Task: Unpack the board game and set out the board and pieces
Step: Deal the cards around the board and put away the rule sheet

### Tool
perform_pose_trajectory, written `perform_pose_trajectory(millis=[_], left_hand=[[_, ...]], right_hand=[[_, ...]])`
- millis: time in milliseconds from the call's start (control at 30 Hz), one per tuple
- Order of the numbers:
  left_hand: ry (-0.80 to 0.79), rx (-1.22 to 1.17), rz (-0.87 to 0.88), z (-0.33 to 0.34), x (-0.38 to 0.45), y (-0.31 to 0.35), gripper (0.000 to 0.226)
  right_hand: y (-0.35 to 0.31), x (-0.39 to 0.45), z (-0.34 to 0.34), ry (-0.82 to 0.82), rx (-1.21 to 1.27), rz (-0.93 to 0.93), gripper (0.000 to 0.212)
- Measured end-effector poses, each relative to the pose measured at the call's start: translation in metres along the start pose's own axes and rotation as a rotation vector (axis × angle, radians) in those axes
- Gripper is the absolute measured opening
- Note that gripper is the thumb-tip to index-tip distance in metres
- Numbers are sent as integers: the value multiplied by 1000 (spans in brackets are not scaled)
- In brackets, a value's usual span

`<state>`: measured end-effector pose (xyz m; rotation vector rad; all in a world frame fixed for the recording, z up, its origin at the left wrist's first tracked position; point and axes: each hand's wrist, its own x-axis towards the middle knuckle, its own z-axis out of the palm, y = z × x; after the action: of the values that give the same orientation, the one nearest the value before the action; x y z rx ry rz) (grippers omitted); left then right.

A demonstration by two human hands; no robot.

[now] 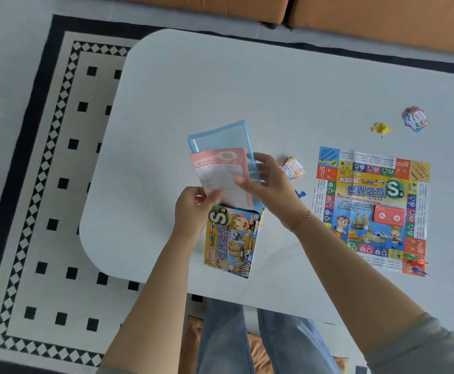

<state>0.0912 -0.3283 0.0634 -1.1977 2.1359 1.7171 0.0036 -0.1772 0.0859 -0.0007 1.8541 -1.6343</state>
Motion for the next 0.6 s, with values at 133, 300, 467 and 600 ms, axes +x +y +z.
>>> perform_pose_trajectory(millis=[133, 300, 467, 600], left_hand=[[26, -60, -41, -1, 1, -2, 19], [55, -70, -40, -2, -3, -2, 29], [48, -79, -43, 4, -8, -2, 26], [76, -63, -3, 9, -12, -2, 30]], right_hand=[[17, -17, -12, 66, -30, 39, 41], [39, -33, -11, 46, -250, 86, 30], [31, -29, -3, 81, -363, 103, 23], [27, -22, -5, 87, -574, 97, 19]])
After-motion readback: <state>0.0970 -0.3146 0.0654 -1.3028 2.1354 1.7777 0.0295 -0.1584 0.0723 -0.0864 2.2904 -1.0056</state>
